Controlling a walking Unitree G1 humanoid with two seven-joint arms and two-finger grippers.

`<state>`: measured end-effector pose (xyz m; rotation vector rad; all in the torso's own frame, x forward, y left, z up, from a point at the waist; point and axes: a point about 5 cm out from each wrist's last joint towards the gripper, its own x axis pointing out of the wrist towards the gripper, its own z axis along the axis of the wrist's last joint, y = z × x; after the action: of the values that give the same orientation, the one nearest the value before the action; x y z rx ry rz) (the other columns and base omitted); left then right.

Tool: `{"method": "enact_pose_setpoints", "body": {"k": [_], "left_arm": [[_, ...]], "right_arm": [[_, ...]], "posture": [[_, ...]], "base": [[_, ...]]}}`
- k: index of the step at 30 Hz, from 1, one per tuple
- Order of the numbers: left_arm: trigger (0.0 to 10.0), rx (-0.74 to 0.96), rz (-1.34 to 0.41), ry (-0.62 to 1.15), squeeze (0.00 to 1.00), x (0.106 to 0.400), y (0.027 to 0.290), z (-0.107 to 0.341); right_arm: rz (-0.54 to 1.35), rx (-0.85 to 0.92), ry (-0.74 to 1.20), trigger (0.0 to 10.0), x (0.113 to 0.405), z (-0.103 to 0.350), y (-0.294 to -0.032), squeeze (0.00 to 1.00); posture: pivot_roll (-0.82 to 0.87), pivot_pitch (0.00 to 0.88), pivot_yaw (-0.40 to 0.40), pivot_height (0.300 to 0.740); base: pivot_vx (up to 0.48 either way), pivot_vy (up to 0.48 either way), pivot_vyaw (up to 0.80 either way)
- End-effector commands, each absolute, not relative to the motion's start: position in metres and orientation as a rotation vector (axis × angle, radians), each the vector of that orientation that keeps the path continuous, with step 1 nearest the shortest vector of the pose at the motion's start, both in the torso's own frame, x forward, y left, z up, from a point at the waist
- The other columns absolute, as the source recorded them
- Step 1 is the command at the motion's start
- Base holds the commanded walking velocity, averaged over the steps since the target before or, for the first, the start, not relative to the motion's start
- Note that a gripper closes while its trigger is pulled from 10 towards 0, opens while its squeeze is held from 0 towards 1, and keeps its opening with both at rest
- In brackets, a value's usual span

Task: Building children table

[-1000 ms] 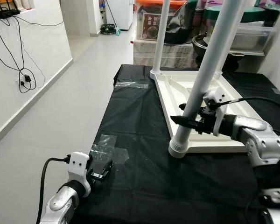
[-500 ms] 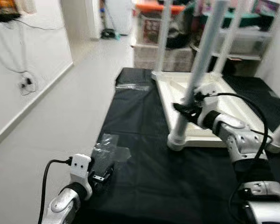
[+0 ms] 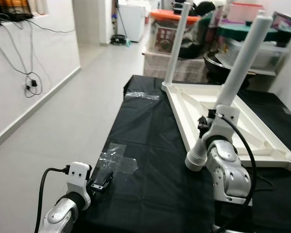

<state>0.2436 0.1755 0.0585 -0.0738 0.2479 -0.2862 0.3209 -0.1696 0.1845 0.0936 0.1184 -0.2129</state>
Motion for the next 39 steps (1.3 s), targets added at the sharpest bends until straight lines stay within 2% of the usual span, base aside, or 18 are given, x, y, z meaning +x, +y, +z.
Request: {"method": "enact_pose_setpoints", "body": {"k": [1,6,7,10,12,14,15,23,24,27,28,32,34,36,39], "left_arm": [[10.0,-0.078,-0.286,0.273,0.00,0.243,0.174,0.054],[10.0,-0.081,-0.288,0.271,0.00,0.243,0.172,0.054],[10.0,-0.082,-0.289,0.271,0.00,0.243,0.172,0.054],[10.0,-0.082,-0.289,0.272,0.00,0.243,0.172,0.054],[10.0,-0.080,-0.293,0.273,0.00,0.243,0.172,0.054],[10.0,-0.077,-0.296,0.271,0.00,0.245,0.173,0.054],[10.0,-0.076,-0.296,0.270,0.00,0.245,0.173,0.055],[10.0,-0.076,-0.300,0.266,0.00,0.246,0.172,0.056],[10.0,-0.075,-0.301,0.265,0.00,0.246,0.172,0.055],[10.0,-0.074,-0.302,0.265,0.00,0.246,0.172,0.055],[10.0,-0.072,-0.301,0.263,0.00,0.246,0.173,0.056],[10.0,-0.071,-0.300,0.262,0.00,0.246,0.173,0.056],[10.0,-0.069,-0.301,0.263,0.00,0.245,0.174,0.056],[10.0,-0.069,-0.302,0.263,0.00,0.245,0.174,0.056],[10.0,-0.069,-0.302,0.263,0.00,0.245,0.174,0.056]], "right_arm": [[-0.213,0.120,0.152,10.0,0.325,0.176,-0.179,1.00],[-0.149,0.126,0.112,10.0,0.332,0.186,-0.188,0.98],[-0.027,0.151,0.069,10.0,0.336,0.196,-0.189,0.00],[0.074,0.162,0.034,10.0,0.337,0.206,-0.188,0.00],[0.428,0.063,-0.033,10.0,0.333,0.224,-0.192,0.00],[0.665,-0.066,-0.008,10.0,0.324,0.225,-0.197,0.00],[0.720,-0.102,0.011,10.0,0.322,0.223,-0.199,0.00],[0.863,-0.171,0.074,10.0,0.326,0.217,-0.208,0.00],[0.895,-0.159,0.084,8.8,0.328,0.216,-0.208,0.00],[0.916,-0.149,0.087,8.8,0.329,0.216,-0.207,0.00],[0.897,-0.141,0.094,0.0,0.337,0.212,-0.205,0.00],[0.863,-0.143,0.090,0.0,0.342,0.209,-0.204,0.00],[0.693,-0.110,0.135,0.0,0.353,0.199,-0.204,0.00],[0.634,-0.091,0.161,0.0,0.355,0.195,-0.205,0.00],[0.634,-0.091,0.161,0.0,0.355,0.195,-0.205,0.00]], "posture": [[0.08,0.000,-0.082,0.740],[0.08,0.000,-0.081,0.740],[0.08,0.000,-0.080,0.740],[0.07,0.000,-0.076,0.740],[0.08,0.000,-0.080,0.740],[0.08,0.000,-0.082,0.740],[0.08,0.000,-0.082,0.740],[0.08,0.000,-0.083,0.740],[0.09,0.000,-0.088,0.740],[0.09,0.000,-0.090,0.740],[0.10,0.000,-0.095,0.740],[0.10,0.000,-0.094,0.740],[0.10,0.000,-0.089,0.740],[0.10,0.000,-0.089,0.740],[0.10,0.000,-0.089,0.740]], "base": [[0.000,0.000,0.00],[0.000,0.000,0.00],[0.000,0.000,0.00],[0.000,0.000,0.00],[0.000,0.000,0.00],[0.000,0.000,0.00],[0.000,0.000,0.00],[0.000,0.000,0.00],[0.000,0.000,0.00],[0.000,0.000,0.00],[0.000,0.000,0.00],[0.000,0.000,0.00],[0.000,0.000,0.00],[0.000,0.000,0.00],[0.000,0.000,0.00]]}}
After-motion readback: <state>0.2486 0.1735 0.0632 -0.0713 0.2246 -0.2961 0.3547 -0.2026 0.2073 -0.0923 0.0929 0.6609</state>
